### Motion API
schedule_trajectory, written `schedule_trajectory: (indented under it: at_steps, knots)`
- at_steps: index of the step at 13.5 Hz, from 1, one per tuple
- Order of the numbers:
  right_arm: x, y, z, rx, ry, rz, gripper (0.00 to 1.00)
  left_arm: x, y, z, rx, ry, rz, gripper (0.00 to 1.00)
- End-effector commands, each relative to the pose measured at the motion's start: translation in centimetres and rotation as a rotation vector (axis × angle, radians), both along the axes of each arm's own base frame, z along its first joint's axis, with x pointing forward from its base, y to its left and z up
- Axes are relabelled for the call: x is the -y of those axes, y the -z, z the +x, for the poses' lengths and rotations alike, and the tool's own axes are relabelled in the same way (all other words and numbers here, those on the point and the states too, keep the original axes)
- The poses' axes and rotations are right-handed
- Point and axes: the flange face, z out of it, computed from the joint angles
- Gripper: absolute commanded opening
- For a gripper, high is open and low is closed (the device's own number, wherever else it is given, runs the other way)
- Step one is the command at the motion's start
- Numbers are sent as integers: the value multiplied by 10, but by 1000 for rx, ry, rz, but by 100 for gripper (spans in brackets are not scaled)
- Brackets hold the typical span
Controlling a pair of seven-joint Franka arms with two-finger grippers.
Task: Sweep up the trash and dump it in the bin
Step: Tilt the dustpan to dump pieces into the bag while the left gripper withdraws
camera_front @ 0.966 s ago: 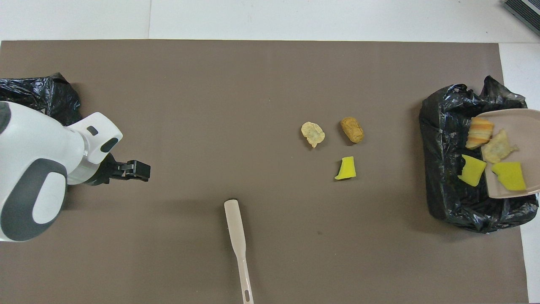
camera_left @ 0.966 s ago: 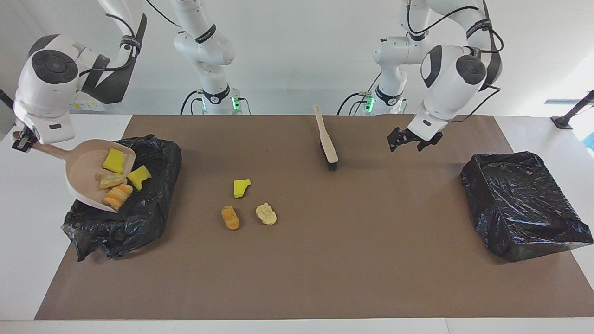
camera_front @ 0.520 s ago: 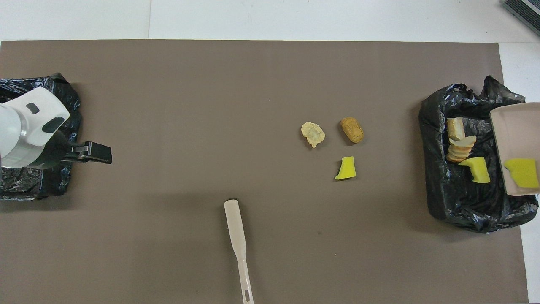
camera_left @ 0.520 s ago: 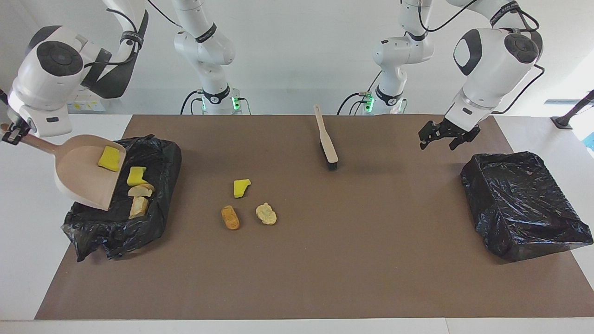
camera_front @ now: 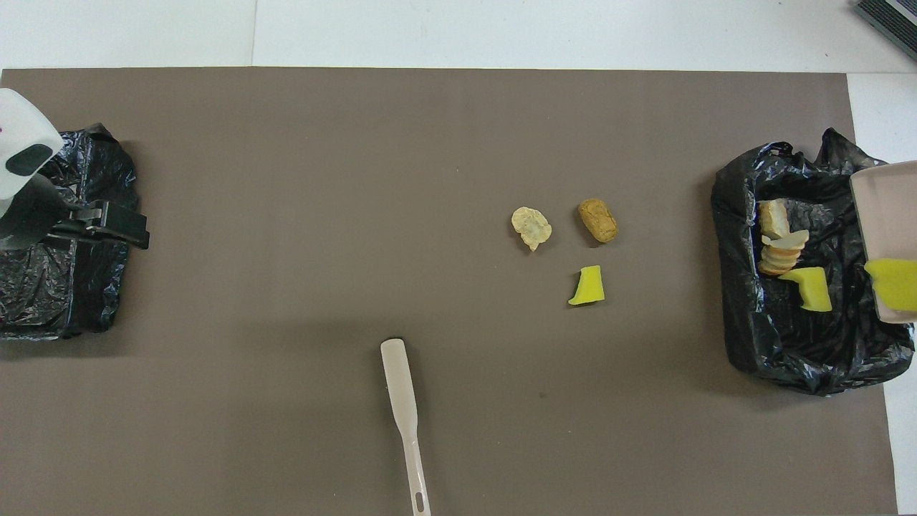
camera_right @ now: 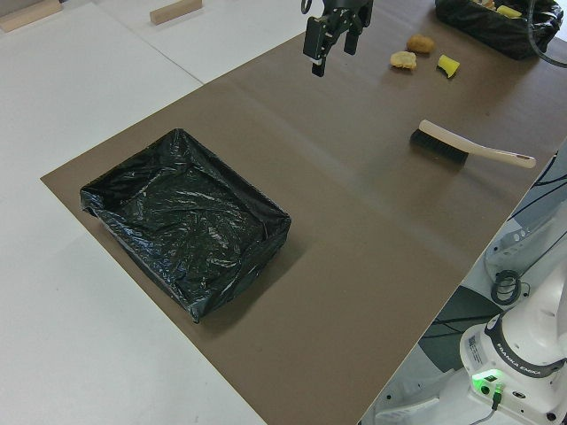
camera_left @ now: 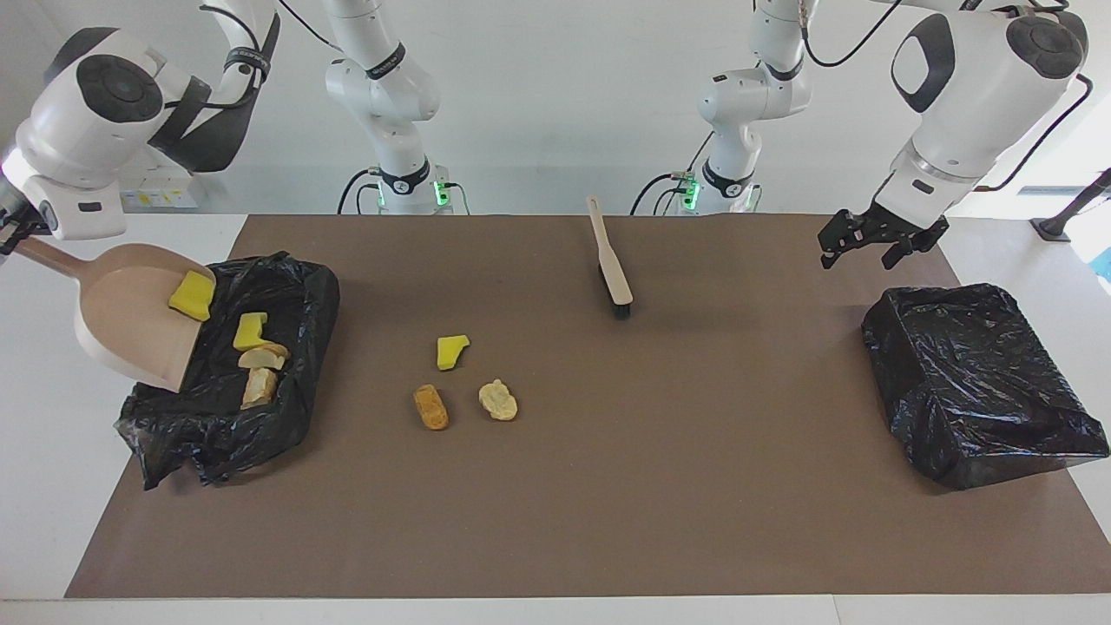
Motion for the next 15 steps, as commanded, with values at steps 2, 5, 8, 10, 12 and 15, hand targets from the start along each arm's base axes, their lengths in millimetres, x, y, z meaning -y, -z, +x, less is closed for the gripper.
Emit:
schedule_trajectory:
  at_steps: [2,5,8,10,12,15]
  knots:
    - [-71,3,4,25,82,-118,0,3,-3,4,-11,21,15,100]
    - [-82,0,8,53,84,-129,0,1,-10,2,4,21,16,100]
    - [-64,-1,6,57,105,-126,0,-4,-23,-4,23,8,21,100]
    - [-58,-27,4,101,120,-110,0,-3,-33,-12,28,14,24,100]
    - [-48,-65,-4,168,164,46,0,-3,-35,-22,16,25,24,100]
    - [-35,-66,-15,246,293,324,0,-2,-34,-30,10,51,25,100]
